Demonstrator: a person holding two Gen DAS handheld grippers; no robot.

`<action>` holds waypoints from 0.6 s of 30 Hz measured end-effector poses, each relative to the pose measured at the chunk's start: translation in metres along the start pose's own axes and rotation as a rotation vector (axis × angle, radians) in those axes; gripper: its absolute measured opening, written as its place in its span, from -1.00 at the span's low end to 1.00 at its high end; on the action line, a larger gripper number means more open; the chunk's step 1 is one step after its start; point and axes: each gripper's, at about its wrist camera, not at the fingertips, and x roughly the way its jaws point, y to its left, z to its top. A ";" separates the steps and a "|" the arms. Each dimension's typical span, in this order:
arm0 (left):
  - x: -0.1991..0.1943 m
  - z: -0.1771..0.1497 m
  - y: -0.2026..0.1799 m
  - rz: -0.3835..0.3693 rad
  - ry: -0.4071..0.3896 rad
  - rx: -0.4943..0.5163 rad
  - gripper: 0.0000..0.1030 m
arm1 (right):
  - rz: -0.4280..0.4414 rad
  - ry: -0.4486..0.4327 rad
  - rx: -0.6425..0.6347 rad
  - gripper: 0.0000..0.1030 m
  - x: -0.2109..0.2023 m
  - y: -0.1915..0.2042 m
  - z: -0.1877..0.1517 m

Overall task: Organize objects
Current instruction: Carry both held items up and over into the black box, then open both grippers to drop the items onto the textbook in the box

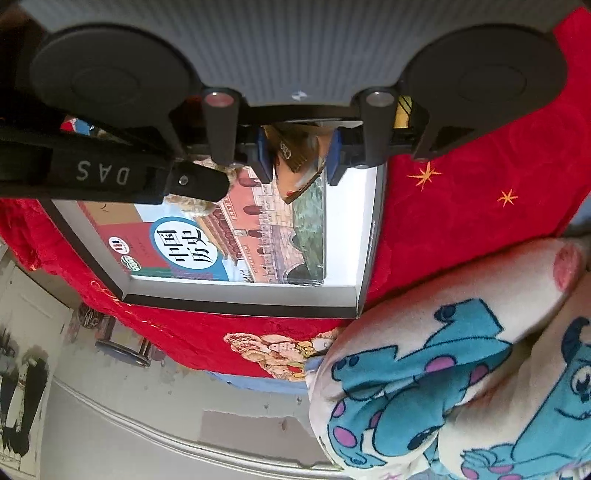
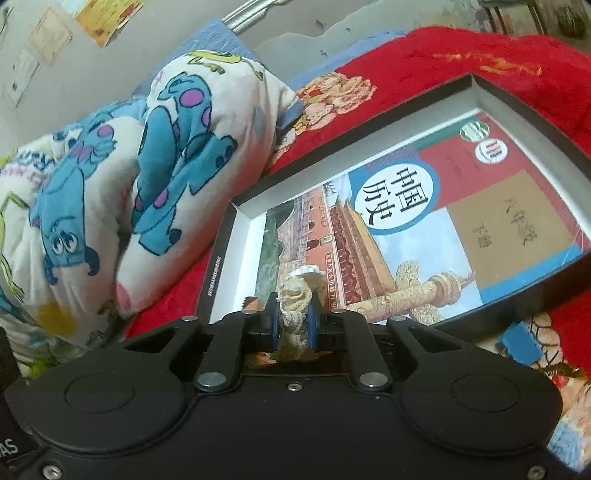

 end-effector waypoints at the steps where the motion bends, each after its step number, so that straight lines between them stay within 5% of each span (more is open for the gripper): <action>1: -0.001 0.000 -0.001 0.005 -0.004 0.004 0.03 | -0.005 -0.009 -0.002 -0.66 -0.001 0.000 -0.001; 5: -0.009 -0.003 0.000 0.046 -0.026 0.025 0.41 | -0.013 -0.031 0.003 -0.56 -0.007 -0.004 -0.003; 9: -0.036 -0.008 0.000 0.039 -0.034 0.074 0.55 | 0.019 -0.065 0.014 0.00 -0.026 -0.008 -0.004; 13: -0.073 -0.008 0.000 0.044 -0.115 0.126 0.71 | 0.044 -0.100 0.024 0.30 -0.048 -0.005 -0.006; 18: -0.118 -0.018 0.008 0.016 -0.227 0.068 0.89 | 0.090 -0.154 0.011 0.64 -0.087 0.011 -0.007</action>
